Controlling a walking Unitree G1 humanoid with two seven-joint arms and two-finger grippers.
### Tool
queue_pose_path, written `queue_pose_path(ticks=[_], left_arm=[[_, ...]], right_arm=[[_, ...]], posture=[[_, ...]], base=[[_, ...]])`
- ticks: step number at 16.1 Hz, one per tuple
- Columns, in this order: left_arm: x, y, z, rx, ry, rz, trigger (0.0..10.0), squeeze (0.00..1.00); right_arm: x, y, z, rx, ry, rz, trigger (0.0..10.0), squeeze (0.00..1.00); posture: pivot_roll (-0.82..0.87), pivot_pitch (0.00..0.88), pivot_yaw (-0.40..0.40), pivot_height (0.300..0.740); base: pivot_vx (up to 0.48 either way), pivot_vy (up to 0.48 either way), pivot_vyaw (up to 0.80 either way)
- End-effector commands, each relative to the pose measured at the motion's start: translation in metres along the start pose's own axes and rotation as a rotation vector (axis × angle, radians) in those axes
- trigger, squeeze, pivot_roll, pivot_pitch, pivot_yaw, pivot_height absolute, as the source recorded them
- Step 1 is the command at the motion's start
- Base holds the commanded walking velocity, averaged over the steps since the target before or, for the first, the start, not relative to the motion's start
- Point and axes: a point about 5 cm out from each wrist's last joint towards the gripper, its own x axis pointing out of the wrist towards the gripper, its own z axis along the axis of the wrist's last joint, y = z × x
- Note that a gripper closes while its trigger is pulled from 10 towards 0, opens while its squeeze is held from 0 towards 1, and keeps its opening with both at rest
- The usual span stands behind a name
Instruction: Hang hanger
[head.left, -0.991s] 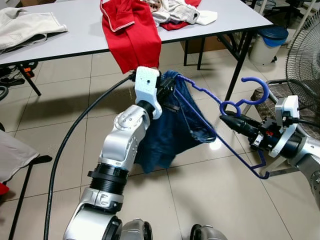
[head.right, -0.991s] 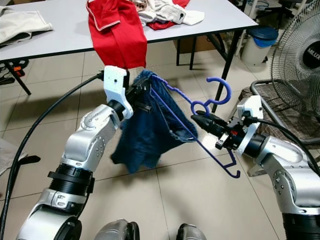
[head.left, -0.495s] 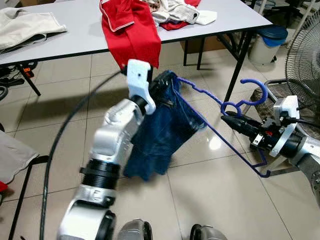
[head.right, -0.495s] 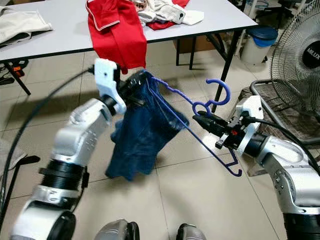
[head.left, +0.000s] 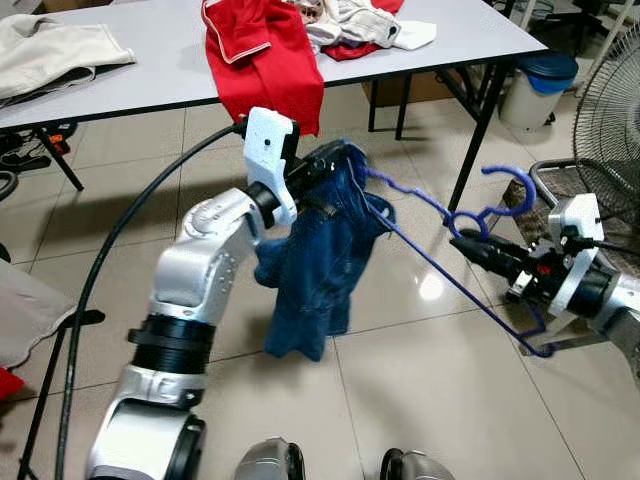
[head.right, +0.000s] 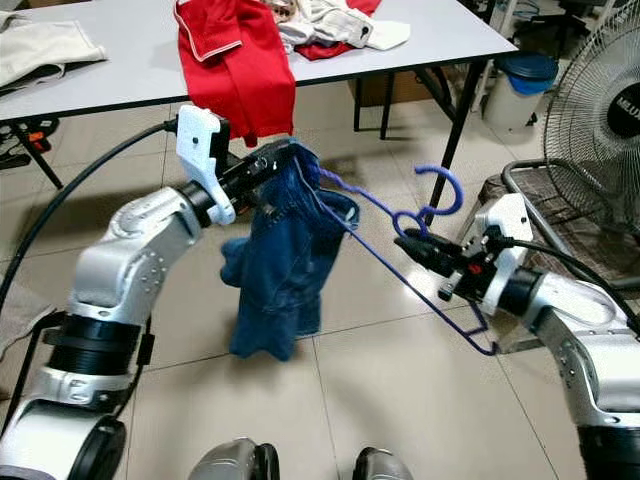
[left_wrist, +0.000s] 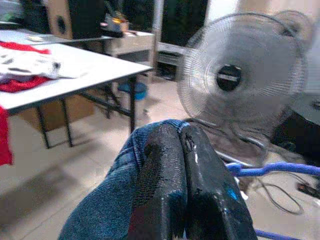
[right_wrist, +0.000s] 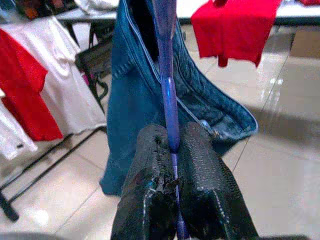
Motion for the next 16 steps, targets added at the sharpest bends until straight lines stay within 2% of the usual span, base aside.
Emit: queue_pose_path(ticks=[1,3,16], left_arm=[[0.0014,-0.0068,0.0165,0.039,-0.035,-0.086,0.0,0.00],[0.0006,-0.0073,0.0193,0.047,-0.030,-0.115,0.0,0.00],[0.0006,-0.0073,0.0193,0.047,-0.030,-0.115,0.0,0.00]], right_arm=[[-0.0015,0.0001,-0.0044,-0.018,0.041,0.021,0.0,0.00],[-0.0015,-0.0014,-0.0079,-0.016,0.065,0.027,0.0,0.00],[-0.0015,-0.0014,-0.0079,-0.016,0.065,0.027,0.0,0.00]], posture=[[-0.04,0.093,0.067,0.740],[-0.04,0.094,0.061,0.740],[-0.04,0.094,0.061,0.740]], base=[[0.000,0.000,0.00],[0.000,0.000,0.00],[0.000,0.000,0.00]])
